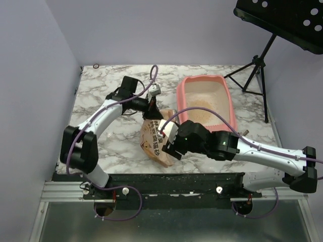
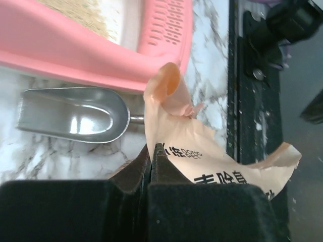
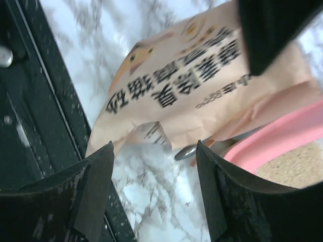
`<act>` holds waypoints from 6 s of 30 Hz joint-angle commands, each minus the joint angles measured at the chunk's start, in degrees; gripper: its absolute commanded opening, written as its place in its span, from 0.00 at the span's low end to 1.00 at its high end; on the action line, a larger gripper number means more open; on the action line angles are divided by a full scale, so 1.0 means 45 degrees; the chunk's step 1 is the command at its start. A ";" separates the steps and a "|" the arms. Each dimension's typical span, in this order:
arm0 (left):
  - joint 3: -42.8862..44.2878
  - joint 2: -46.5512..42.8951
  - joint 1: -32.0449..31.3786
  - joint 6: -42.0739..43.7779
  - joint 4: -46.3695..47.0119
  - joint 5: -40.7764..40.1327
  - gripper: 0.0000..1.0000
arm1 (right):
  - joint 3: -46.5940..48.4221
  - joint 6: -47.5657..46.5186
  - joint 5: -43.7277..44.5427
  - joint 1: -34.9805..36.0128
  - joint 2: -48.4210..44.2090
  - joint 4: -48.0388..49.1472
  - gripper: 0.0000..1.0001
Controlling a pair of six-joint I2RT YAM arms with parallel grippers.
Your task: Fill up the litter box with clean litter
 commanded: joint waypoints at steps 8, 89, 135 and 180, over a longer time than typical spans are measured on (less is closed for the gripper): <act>-0.6684 -0.5092 0.1880 -1.0649 1.8910 -0.0631 0.00 | 0.3732 -0.0658 -0.0818 -0.2182 0.0468 0.0804 0.76; -0.3154 -1.1088 0.2292 -0.7572 0.0779 -1.1275 0.56 | 0.8208 -0.6575 -0.1855 -0.1383 0.6311 -0.2535 0.01; 0.2568 -0.4666 -0.1321 0.4207 -0.2383 -0.5943 0.85 | -0.2047 0.1158 -0.4142 -0.1306 -0.4980 -0.0152 0.76; -0.7389 -1.3293 -0.2024 0.0299 0.5700 -1.1022 0.00 | 0.0197 0.0457 -0.1252 -0.1364 -0.1173 0.1291 0.76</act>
